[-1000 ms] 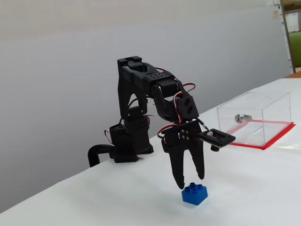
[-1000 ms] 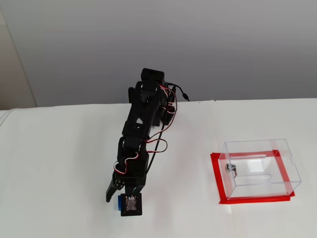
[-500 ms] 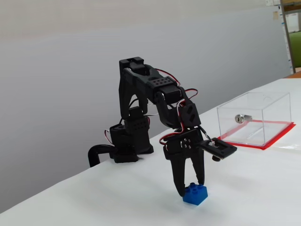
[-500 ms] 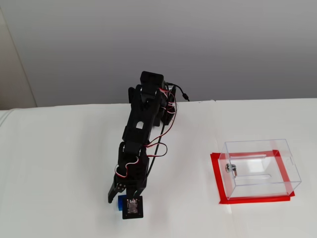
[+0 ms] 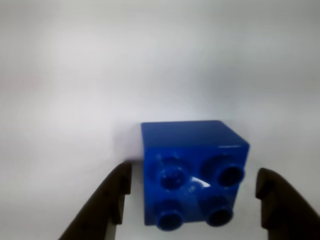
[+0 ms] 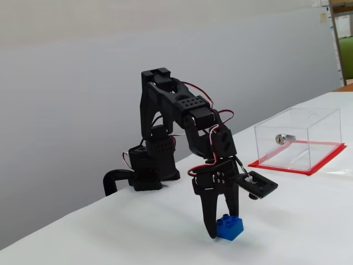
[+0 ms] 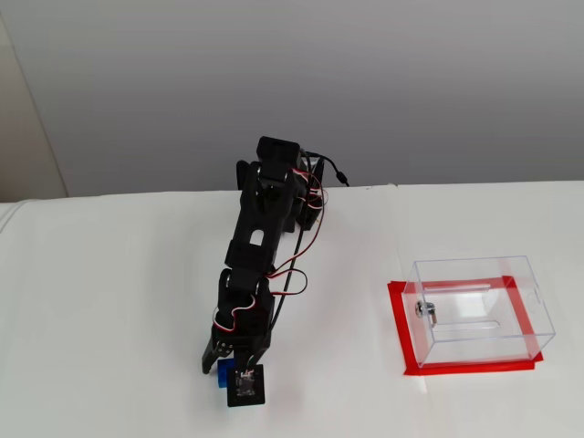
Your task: Pick the blue lego brick and place it into the transparent box
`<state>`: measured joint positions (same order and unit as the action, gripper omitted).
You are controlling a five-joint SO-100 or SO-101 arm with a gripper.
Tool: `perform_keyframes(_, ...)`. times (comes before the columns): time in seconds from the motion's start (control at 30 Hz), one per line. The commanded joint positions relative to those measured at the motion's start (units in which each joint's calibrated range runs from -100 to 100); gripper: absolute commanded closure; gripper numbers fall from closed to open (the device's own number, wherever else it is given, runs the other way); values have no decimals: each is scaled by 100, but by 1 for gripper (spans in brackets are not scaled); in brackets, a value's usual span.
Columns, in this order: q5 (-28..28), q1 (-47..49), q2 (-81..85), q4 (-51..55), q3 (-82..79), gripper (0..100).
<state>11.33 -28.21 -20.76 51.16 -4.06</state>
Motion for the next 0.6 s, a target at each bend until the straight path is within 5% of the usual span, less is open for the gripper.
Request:
perform_keyframes(0.0,-22,7,52,-111,243,73)
perform_keyframes(0.23,-22,22,44,-111,234,74)
perform_keyframes(0.57,-22,22,44,-111,234,92)
